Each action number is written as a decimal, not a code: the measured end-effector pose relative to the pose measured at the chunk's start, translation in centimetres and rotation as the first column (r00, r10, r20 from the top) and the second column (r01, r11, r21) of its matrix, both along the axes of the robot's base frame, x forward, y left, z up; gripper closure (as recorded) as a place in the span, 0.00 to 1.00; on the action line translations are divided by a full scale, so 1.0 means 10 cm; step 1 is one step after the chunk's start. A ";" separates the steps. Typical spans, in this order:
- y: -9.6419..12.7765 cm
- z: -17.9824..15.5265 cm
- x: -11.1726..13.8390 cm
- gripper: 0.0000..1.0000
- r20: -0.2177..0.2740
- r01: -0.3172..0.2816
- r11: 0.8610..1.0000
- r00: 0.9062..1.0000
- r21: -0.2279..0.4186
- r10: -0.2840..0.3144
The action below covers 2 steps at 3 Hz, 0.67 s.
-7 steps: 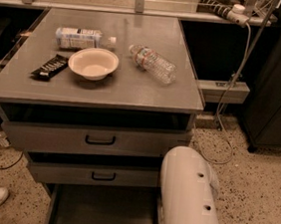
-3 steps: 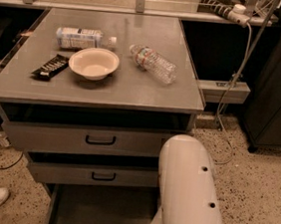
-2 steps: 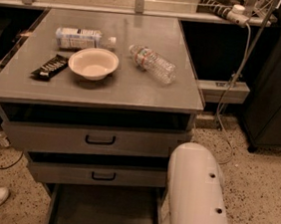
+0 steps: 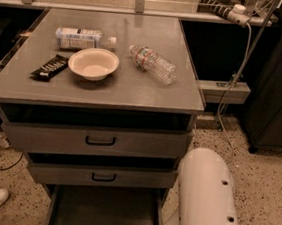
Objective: Open bottom drawer
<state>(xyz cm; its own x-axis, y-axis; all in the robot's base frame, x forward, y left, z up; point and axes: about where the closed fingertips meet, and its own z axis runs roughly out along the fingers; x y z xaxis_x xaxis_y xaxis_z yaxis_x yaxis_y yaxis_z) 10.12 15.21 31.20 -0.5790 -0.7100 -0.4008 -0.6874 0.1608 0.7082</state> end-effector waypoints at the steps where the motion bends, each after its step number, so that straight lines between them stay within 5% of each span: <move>1: 0.41 0.03 0.46 0.00 0.027 0.034 0.997 0.999 0.075 -0.036; 2: 0.40 0.03 0.46 0.00 0.027 0.034 0.997 0.999 0.075 -0.036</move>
Offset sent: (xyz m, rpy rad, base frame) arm 0.0308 0.0303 0.0037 0.0611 -0.0196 -0.0208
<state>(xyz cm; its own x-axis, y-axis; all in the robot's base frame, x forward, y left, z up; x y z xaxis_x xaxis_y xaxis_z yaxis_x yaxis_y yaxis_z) 14.68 19.26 31.50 -0.5906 -0.6573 -0.4682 -0.7021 0.1325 0.6997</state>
